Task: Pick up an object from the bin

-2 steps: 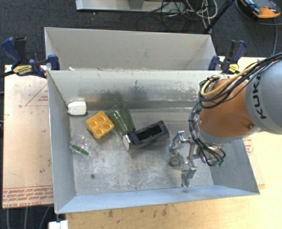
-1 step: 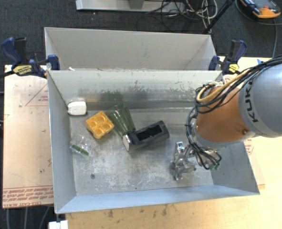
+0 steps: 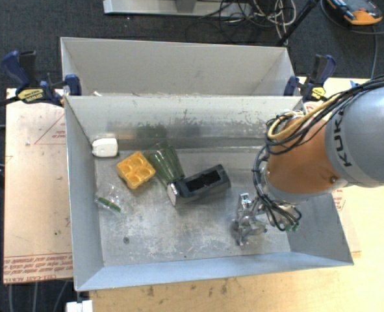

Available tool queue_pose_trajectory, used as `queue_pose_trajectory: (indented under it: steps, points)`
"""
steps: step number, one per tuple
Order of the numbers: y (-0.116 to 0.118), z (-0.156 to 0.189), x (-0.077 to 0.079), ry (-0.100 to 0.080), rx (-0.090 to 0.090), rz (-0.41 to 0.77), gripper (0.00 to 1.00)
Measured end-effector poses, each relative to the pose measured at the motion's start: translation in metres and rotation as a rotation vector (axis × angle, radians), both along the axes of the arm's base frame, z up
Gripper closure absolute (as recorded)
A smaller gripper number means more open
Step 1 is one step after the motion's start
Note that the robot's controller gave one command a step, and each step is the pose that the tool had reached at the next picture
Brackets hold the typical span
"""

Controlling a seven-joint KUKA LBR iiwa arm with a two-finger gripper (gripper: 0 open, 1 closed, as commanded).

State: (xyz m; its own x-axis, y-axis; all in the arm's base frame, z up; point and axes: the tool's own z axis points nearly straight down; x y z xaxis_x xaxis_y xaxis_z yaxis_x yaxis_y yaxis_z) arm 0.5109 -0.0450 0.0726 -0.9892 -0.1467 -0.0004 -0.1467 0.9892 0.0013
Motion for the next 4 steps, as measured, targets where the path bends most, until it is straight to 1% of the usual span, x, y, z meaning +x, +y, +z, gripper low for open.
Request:
queue_pose_trajectory:
  steps: [1, 2, 3, 4]
  points:
    - [-0.004, 0.015, -0.007, 0.006, 0.002, -0.019, 1.00]
    - [-0.028, 0.102, -0.010, -0.003, -0.001, 0.036, 0.00]
    - [-0.028, 0.101, -0.011, -0.002, -0.001, 0.036, 0.00]
    - [-0.056, 0.007, -0.009, -0.028, -0.001, 0.129, 1.00]
